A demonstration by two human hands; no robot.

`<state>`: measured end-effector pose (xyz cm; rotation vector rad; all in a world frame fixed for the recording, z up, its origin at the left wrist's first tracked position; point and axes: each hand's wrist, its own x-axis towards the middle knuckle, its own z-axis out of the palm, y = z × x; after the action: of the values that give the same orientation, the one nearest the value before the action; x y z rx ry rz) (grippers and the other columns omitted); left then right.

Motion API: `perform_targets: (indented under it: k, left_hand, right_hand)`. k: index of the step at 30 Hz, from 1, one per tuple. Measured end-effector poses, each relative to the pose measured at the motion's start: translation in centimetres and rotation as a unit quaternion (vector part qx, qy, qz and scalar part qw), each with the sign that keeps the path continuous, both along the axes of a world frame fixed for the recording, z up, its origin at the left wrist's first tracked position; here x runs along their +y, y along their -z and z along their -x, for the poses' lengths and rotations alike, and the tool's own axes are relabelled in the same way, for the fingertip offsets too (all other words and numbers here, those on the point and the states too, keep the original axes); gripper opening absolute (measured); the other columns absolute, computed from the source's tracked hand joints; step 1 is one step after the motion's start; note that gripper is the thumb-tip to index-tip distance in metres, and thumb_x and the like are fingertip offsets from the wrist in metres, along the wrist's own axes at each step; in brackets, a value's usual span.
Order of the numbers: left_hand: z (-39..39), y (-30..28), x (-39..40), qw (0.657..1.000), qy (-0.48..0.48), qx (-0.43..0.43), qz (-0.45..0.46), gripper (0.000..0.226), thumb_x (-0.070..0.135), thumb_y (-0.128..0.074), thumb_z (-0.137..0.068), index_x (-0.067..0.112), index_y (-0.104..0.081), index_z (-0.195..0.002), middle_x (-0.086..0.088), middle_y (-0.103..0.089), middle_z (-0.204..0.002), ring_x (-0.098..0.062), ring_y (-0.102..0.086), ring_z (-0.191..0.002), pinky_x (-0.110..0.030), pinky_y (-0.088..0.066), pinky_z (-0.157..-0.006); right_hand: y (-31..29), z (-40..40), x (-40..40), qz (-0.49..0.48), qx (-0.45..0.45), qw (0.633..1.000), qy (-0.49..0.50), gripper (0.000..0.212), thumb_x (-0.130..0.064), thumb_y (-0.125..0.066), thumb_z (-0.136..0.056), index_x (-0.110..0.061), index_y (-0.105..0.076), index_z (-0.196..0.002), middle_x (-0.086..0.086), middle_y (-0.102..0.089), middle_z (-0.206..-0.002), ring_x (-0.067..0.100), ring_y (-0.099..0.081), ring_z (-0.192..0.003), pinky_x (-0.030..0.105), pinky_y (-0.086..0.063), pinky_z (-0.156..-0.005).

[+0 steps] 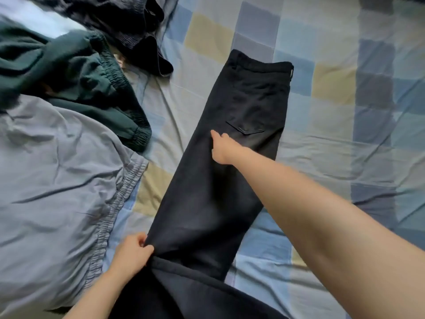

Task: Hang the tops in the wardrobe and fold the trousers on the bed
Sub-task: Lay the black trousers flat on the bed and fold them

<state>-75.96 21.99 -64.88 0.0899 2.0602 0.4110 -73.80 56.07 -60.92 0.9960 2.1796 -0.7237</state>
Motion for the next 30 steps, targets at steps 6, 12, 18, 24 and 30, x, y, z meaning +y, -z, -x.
perform_targets:
  k: [6,12,18,24,30]
  left_hand:
    - [-0.7,0.2,2.2,0.988,-0.078,-0.066,-0.113,0.013,-0.002,-0.063,-0.085,0.01,-0.068,-0.084,-0.004,-0.074,-0.078,-0.018,-0.067,-0.077,-0.031,-0.051,-0.074]
    - [-0.1,-0.1,1.7,0.981,-0.026,-0.08,-0.175,0.017,-0.002,-0.057,-0.093,0.012,-0.068,-0.092,0.002,-0.075,-0.082,-0.006,-0.066,-0.078,-0.02,-0.05,-0.073]
    - [2.4,0.6,1.6,0.984,0.049,0.0,-0.169,0.018,0.004,-0.061,-0.092,0.022,-0.066,-0.088,0.006,-0.071,-0.082,-0.008,-0.064,-0.082,-0.019,-0.045,-0.073]
    - [5.3,0.8,2.2,0.986,0.125,-0.057,-0.092,0.013,0.004,-0.067,-0.084,0.017,-0.069,-0.086,0.001,-0.073,-0.086,-0.016,-0.067,-0.089,-0.024,-0.05,-0.079]
    - [5.9,0.5,9.4,0.99,-0.003,-0.045,-0.133,0.017,0.016,-0.073,-0.084,0.015,-0.067,-0.099,-0.003,-0.073,-0.096,-0.016,-0.067,-0.093,-0.03,-0.051,-0.086]
  right_hand:
    - [0.9,-0.5,1.5,-0.154,0.015,0.959,-0.236,0.086,0.001,-0.032,-0.09,-0.053,0.004,-0.146,0.011,-0.038,-0.127,0.027,-0.042,-0.084,0.037,-0.037,-0.061]
    - [2.0,3.2,3.0,-0.264,0.008,0.901,-0.343,0.077,-0.005,-0.043,-0.09,-0.046,-0.01,-0.147,0.014,-0.02,-0.147,0.035,-0.041,-0.112,0.035,-0.035,-0.062]
    - [1.9,5.9,5.7,-0.406,-0.042,0.87,-0.276,0.04,-0.016,-0.049,-0.092,-0.012,-0.045,-0.132,0.016,-0.028,-0.14,0.041,-0.033,-0.125,0.045,-0.042,-0.086]
    - [1.4,6.1,10.0,-0.213,0.123,0.967,-0.062,0.065,-0.021,-0.055,-0.093,-0.024,-0.018,-0.146,0.018,-0.033,-0.14,0.043,-0.044,-0.116,0.05,-0.044,-0.085]
    - [2.1,0.1,17.6,-0.252,0.043,0.956,0.142,0.07,-0.04,-0.053,-0.095,-0.001,-0.022,-0.143,0.025,-0.027,-0.146,0.046,-0.031,-0.13,0.052,-0.033,-0.104]
